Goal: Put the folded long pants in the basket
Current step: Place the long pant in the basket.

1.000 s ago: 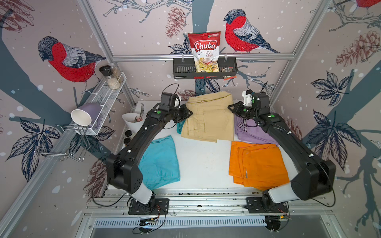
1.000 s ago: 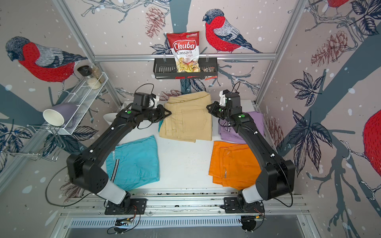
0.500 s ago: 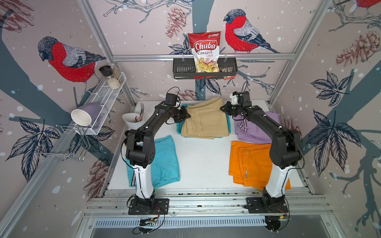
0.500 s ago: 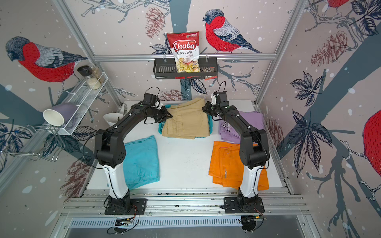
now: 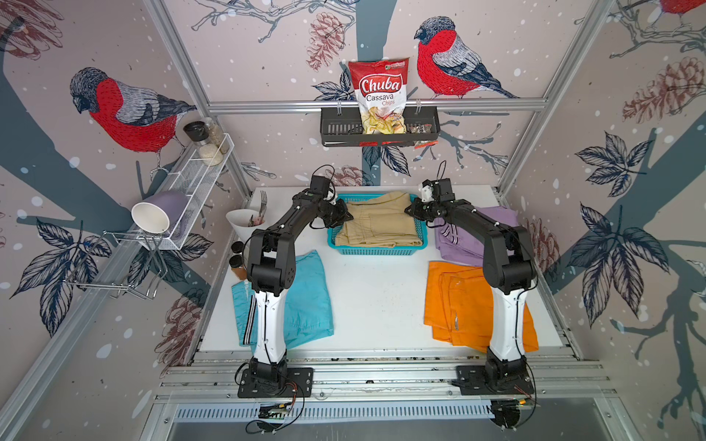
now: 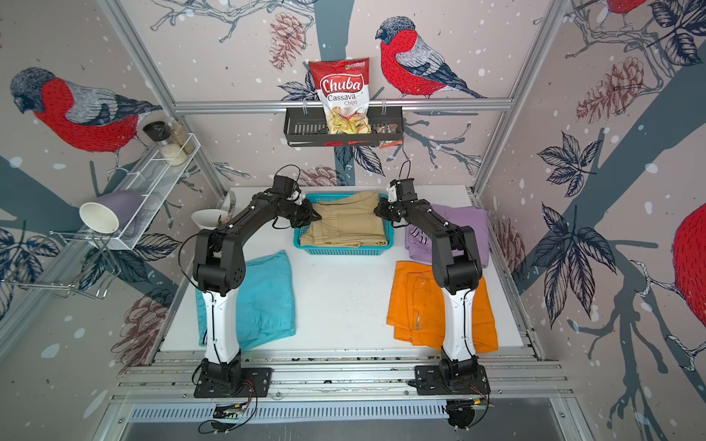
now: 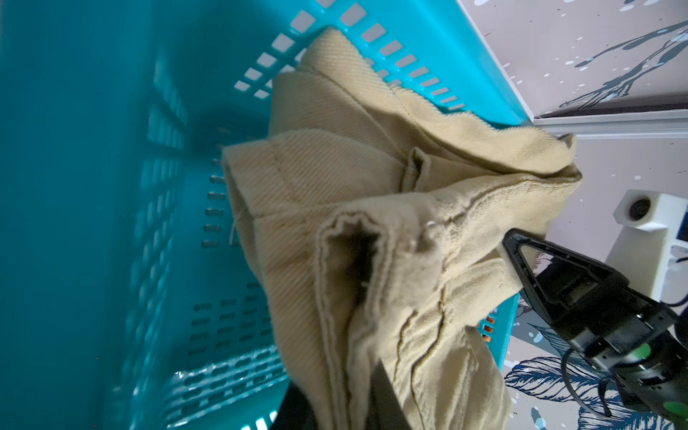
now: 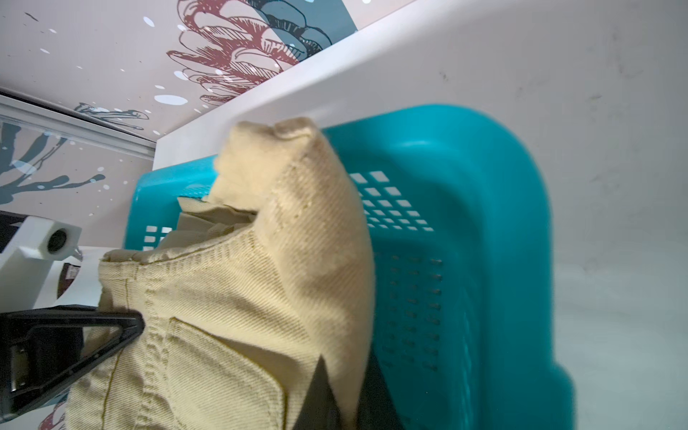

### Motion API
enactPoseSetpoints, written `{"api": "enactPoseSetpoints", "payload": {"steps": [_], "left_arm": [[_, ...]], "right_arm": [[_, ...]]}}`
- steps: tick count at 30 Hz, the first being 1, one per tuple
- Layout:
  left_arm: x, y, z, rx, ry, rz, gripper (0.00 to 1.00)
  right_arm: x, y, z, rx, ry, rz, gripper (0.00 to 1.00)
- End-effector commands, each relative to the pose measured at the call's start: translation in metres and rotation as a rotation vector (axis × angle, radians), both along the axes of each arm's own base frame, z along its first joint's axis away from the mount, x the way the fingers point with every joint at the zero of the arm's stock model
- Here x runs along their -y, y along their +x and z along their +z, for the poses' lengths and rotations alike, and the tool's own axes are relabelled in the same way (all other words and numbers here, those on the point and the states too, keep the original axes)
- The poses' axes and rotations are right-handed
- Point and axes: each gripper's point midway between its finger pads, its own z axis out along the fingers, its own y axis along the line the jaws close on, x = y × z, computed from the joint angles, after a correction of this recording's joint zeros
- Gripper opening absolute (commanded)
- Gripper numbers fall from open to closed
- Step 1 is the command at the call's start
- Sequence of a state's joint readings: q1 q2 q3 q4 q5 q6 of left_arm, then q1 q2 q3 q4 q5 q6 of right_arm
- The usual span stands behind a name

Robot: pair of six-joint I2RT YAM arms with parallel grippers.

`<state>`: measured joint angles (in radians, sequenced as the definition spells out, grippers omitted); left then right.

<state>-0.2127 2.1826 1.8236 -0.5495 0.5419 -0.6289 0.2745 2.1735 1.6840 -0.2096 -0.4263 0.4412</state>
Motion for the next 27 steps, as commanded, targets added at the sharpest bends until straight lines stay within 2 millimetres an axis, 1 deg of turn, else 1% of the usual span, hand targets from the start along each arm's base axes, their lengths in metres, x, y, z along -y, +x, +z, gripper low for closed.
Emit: {"api": "enactPoseSetpoints", "payload": {"steps": [1,5,8,11,14,15,16,17,19,20,21,23,24,25,26,27], "left_arm": [[-0.027,0.013,-0.018,0.036,0.112,0.072,0.0],[-0.027,0.018,-0.03,0.052,0.123,0.056,0.0],[-0.027,0.019,-0.033,0.062,0.117,0.054,0.0],[-0.027,0.016,-0.035,0.045,0.104,0.064,0.0],[-0.026,0.012,-0.035,0.033,0.098,0.07,0.0],[-0.025,0.011,-0.036,0.032,0.098,0.063,0.02],[-0.023,0.01,-0.035,0.034,0.102,0.058,0.12],[-0.023,0.009,-0.037,0.033,0.113,0.057,0.18],[-0.02,0.009,-0.037,0.033,0.12,0.058,0.24],[-0.019,0.009,-0.038,0.033,0.12,0.057,0.3],[-0.017,0.009,-0.038,0.032,0.122,0.056,0.38],[-0.018,0.01,-0.039,0.019,0.141,0.063,0.6],[-0.021,0.01,-0.038,0.021,0.157,0.074,0.73],[-0.022,0.01,-0.035,0.024,0.168,0.082,0.82],[-0.024,0.01,-0.03,0.036,0.183,0.093,0.9],[-0.026,0.009,-0.025,0.047,0.2,0.103,0.92]], "right_arm": [[0.035,0.022,-0.016,0.058,-0.124,-0.09,0.0],[0.052,0.026,-0.021,0.085,-0.131,-0.105,0.0],[0.057,0.024,-0.028,0.078,-0.123,-0.085,0.0],[0.053,0.024,-0.036,0.052,-0.131,-0.069,0.0],[0.04,0.021,-0.034,0.06,-0.137,-0.045,0.01],[0.036,0.02,-0.03,0.067,-0.143,-0.04,0.05],[0.033,0.019,-0.026,0.073,-0.147,-0.036,0.07],[0.029,0.018,-0.021,0.084,-0.152,-0.03,0.09],[0.023,0.015,-0.009,0.108,-0.163,-0.022,0.11],[0.021,0.013,-0.004,0.118,-0.167,-0.018,0.13],[0.019,0.011,0.003,0.129,-0.169,-0.015,0.17],[0.017,0.008,0.014,0.145,-0.172,-0.018,0.31],[0.017,0.007,0.02,0.156,-0.174,-0.02,0.33],[0.018,0.006,0.026,0.168,-0.174,-0.027,0.36],[0.018,0.005,0.031,0.18,-0.172,-0.034,0.4],[0.019,0.004,0.037,0.192,-0.166,-0.041,0.45]]}}
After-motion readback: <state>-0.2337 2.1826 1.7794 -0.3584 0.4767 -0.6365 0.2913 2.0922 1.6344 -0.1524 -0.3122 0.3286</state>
